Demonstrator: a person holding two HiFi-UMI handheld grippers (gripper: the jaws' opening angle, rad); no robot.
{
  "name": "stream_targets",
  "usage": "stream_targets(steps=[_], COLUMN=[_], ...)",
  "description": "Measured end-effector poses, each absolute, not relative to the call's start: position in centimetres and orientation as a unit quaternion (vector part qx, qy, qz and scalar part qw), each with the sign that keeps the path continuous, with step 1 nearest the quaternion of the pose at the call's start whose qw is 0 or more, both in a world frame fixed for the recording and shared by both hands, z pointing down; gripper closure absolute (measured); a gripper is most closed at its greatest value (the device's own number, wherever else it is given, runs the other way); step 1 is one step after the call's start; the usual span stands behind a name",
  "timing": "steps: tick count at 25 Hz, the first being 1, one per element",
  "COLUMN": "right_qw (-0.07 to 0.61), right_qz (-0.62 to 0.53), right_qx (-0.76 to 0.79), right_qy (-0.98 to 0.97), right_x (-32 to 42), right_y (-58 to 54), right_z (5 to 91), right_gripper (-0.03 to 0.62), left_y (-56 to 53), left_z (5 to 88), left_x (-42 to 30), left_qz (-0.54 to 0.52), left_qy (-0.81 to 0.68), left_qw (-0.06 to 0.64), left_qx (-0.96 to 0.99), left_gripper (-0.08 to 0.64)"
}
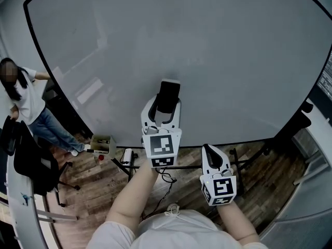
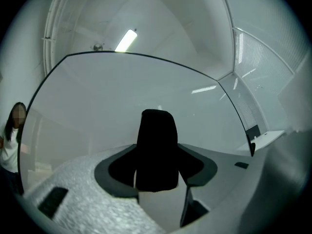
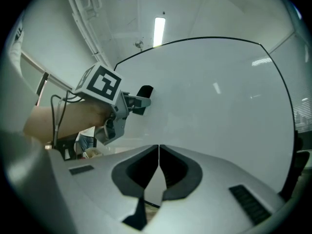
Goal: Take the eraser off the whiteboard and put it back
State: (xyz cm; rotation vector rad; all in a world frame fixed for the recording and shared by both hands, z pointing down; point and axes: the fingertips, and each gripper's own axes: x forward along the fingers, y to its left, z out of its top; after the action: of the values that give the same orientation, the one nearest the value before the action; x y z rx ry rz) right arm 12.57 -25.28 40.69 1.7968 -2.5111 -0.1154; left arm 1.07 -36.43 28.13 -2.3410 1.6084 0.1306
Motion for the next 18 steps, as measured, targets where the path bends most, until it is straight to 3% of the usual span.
stream_targets(steps=[18], right_qw=[0.016], right_qz=[-0.040], right_qx=[0.575], right_qy=[-0.817], right_x=[10.8], right_y=[-22.8], right_z=[41.0], right_gripper=[0.565], left_y=[-25.8], left_z=[38.2], left_x=[-0.5], left_qz=[0.026], left_qy=[0.529], left_qw=[0.108], left_qx=[-0.841], left_gripper=[0.311])
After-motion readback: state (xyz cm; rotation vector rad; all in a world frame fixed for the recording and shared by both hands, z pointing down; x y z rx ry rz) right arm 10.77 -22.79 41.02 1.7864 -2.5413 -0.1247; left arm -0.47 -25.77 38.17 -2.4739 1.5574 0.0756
